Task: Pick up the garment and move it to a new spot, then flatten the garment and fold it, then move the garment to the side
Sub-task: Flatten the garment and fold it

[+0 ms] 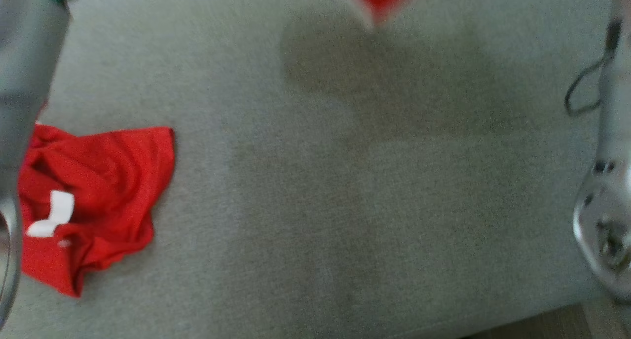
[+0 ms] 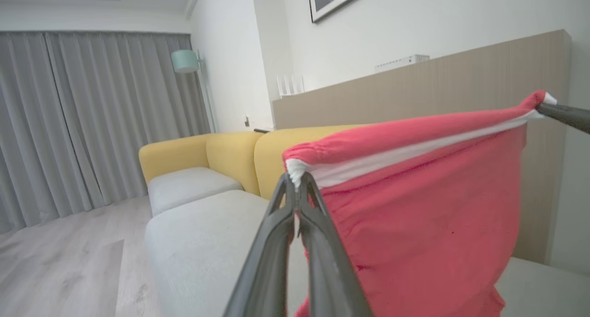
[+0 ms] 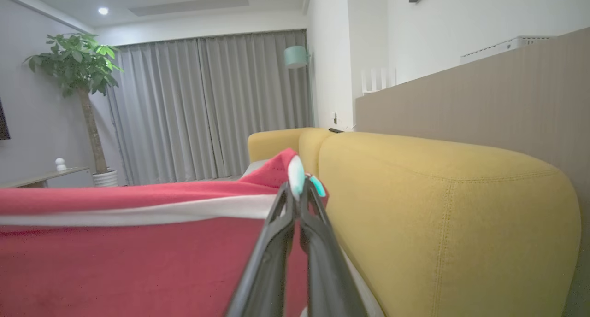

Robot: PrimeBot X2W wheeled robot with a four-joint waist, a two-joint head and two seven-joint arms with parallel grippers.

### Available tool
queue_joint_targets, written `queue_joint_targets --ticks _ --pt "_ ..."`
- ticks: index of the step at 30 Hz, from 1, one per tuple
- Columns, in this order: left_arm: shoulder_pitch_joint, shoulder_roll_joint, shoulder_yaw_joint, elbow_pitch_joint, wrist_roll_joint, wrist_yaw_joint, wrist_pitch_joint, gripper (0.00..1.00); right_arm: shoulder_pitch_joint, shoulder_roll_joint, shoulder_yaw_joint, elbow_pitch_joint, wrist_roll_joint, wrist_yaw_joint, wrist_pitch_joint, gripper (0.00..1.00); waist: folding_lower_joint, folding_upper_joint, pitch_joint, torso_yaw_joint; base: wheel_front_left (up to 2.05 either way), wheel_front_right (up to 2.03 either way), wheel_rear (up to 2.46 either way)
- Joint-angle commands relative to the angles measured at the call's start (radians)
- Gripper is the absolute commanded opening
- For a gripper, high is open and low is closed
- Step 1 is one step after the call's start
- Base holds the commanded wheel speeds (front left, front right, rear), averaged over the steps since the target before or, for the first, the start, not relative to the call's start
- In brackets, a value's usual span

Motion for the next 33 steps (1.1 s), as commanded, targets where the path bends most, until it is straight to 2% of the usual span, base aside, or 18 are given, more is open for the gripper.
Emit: queue_joint_targets --ticks 1,5,9,11,12,14,17,20,23,27,33 --pt "-0.065 0.022 0.04 0.018 0.003 0.0 -0.037 0.0 -0.047 0.01 -0.032 0.025 -0.02 -0.001 -0.033 0.0 -0.0005 0.0 0.058 -0.026 0.0 0.0 0.0" --pt "-0.096 -0.028 0.002 0.115 -0.011 -0.006 -0.119 0.0 -0.106 0.017 -0.06 0.193 -0.06 -0.001 -0.106 0.0 -0.0005 0.0 0.082 -0.022 0.0 0.0 0.0" --pt "-0.03 -0.051 -0.123 0.108 -0.083 -0.008 -0.141 0.0 -0.075 0.004 -0.039 0.332 -0.098 -0.001 -0.135 0.0 -0.0005 0.0 0.094 -0.011 0.0 0.0 0.0" --pt "0.023 -0.037 -0.206 0.08 -0.127 -0.008 -0.135 0.0 -0.04 -0.015 -0.014 0.396 -0.109 -0.001 -0.128 0.0 -0.0005 0.0 0.093 -0.004 0.0 0.0 0.0" --pt "0.023 -0.037 -0.206 0.08 -0.127 -0.008 -0.135 0.0 -0.04 -0.015 -0.014 0.396 -0.109 -0.001 -0.128 0.0 -0.0005 0.0 0.093 -0.004 0.0 0.0 0.0" --pt "0.078 -0.012 -0.296 0.046 -0.155 -0.008 -0.138 0.0 0.004 -0.042 0.023 0.453 -0.12 -0.001 -0.114 0.0 -0.0005 0.0 0.086 0.005 0.0 0.0 0.0" --pt "0.156 0.032 -0.425 -0.011 -0.195 -0.008 -0.141 0.0 0.067 -0.073 0.102 0.536 -0.106 -0.001 -0.065 0.0 -0.0005 0.0 0.071 0.012 0.0 0.0 0.0" --pt "0.232 0.068 -0.528 -0.074 -0.251 -0.008 -0.136 0.0 0.125 -0.13 0.188 0.605 -0.09 -0.001 0.0 0.0 -0.0005 0.0 0.041 0.017 0.0 0.0 0.0" --pt "0.293 0.098 -0.584 -0.125 -0.268 -0.008 -0.134 0.0 0.167 -0.174 0.237 0.635 -0.038 -0.001 0.054 0.0 -0.0005 0.0 0.004 0.02 0.0 0.0 0.0" --pt "0.368 0.117 -0.607 -0.169 -0.271 -0.008 -0.127 0.0 0.217 -0.212 0.299 0.642 0.034 -0.001 0.107 0.0 -0.0005 0.0 -0.045 0.02 0.0 0.0 0.0" --pt "0.472 0.099 -0.614 -0.19 -0.27 -0.008 -0.135 0.0 0.314 -0.26 0.409 0.594 0.151 -0.001 0.193 0.0 -0.0005 0.0 -0.129 0.022 0.0 0.0 0.0"
